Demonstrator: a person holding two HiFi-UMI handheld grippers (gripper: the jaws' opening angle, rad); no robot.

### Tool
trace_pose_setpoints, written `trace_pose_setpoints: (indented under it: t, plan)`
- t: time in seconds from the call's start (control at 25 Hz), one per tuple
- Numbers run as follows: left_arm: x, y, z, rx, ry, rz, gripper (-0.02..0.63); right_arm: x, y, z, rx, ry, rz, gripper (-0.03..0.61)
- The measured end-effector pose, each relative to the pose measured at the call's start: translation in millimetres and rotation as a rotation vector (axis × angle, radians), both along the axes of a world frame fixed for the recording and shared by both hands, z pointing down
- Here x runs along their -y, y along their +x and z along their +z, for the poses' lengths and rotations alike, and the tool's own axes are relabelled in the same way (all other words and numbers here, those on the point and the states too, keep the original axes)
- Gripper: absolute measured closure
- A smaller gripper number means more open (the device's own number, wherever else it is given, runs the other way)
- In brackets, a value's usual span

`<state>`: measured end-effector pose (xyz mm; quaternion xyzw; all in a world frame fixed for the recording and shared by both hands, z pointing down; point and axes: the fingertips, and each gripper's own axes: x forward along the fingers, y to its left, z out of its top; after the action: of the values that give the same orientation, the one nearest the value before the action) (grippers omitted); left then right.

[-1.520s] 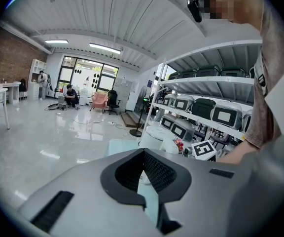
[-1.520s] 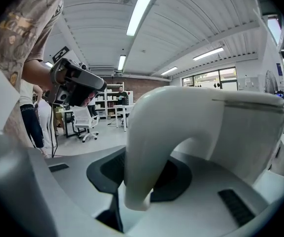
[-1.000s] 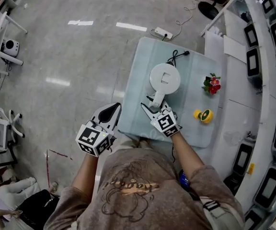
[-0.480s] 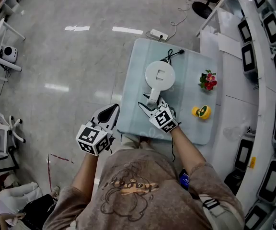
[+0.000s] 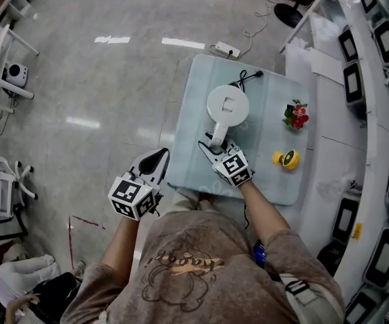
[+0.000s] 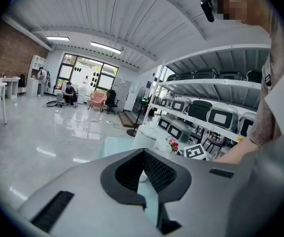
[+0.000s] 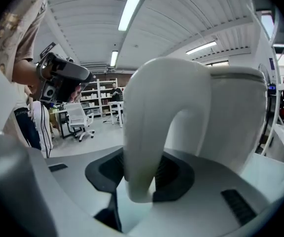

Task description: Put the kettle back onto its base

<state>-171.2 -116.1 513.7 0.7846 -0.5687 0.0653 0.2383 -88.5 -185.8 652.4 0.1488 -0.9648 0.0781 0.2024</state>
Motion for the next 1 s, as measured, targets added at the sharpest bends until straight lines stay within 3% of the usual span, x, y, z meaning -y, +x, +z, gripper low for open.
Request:
trace_pose_setpoints:
  t: [0.52, 1.0]
  plan:
    - [13, 12, -10, -0.026, 0.017, 0.041, 0.594, -3, 45, -28, -0.080, 0.004, -0.003, 0.329]
    - [49, 42, -59, -0.038, 0.128, 0.149, 0.594, 21, 122, -139, 0.064, 0.089, 0.289, 0.316]
